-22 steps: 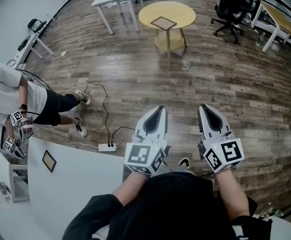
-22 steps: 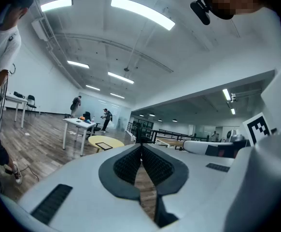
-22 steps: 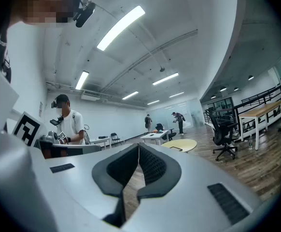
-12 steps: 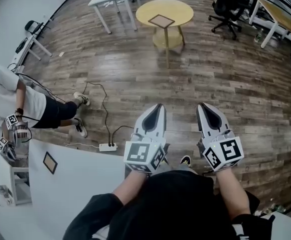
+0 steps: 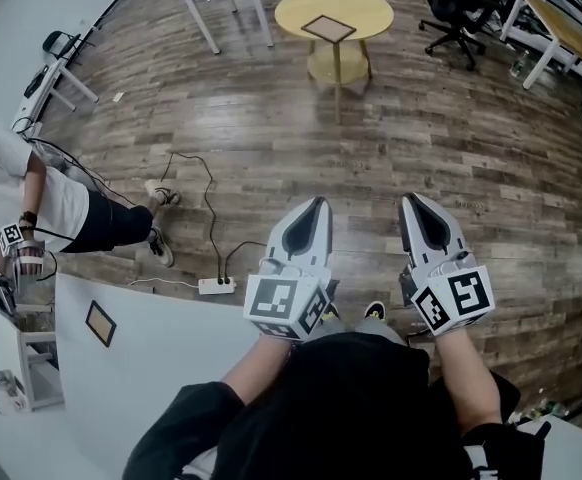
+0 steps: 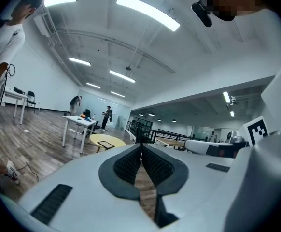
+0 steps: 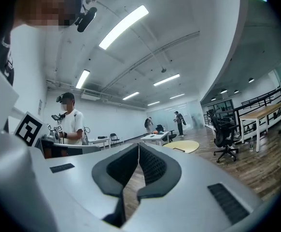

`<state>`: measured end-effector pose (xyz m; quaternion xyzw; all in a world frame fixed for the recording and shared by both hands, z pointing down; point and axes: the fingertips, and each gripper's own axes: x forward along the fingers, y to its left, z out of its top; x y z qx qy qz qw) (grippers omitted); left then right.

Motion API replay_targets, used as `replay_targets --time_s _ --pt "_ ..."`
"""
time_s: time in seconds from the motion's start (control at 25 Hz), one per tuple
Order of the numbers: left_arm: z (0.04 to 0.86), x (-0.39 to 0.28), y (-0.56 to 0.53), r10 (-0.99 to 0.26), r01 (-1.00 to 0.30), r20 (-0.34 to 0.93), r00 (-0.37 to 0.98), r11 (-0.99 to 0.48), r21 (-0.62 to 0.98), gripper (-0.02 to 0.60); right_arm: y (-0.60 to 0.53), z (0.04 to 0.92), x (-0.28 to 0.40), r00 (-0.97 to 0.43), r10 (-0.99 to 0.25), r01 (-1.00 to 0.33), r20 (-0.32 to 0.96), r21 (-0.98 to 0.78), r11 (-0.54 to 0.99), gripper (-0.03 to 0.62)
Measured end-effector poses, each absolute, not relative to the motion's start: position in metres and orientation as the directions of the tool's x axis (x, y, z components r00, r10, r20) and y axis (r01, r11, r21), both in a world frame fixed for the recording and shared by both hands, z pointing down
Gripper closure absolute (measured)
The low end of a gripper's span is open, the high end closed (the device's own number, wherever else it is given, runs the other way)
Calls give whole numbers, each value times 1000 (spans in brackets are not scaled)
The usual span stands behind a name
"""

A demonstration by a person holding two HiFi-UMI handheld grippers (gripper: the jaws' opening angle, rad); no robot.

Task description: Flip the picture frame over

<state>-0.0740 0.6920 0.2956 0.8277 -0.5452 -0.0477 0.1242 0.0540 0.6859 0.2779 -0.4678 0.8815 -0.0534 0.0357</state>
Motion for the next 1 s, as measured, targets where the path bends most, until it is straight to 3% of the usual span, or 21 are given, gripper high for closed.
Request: replay_targets --time_s 0.48,1.0 --pt "310 -74 633 -901 -882 79 426 -395 255 552 626 288 56 -539 -842 -833 -7 -144 534 576" --pt "305 -23 456 -909 -896 74 410 -387 216 552 443 303 110 -560 -828 -818 -1 -153 554 576"
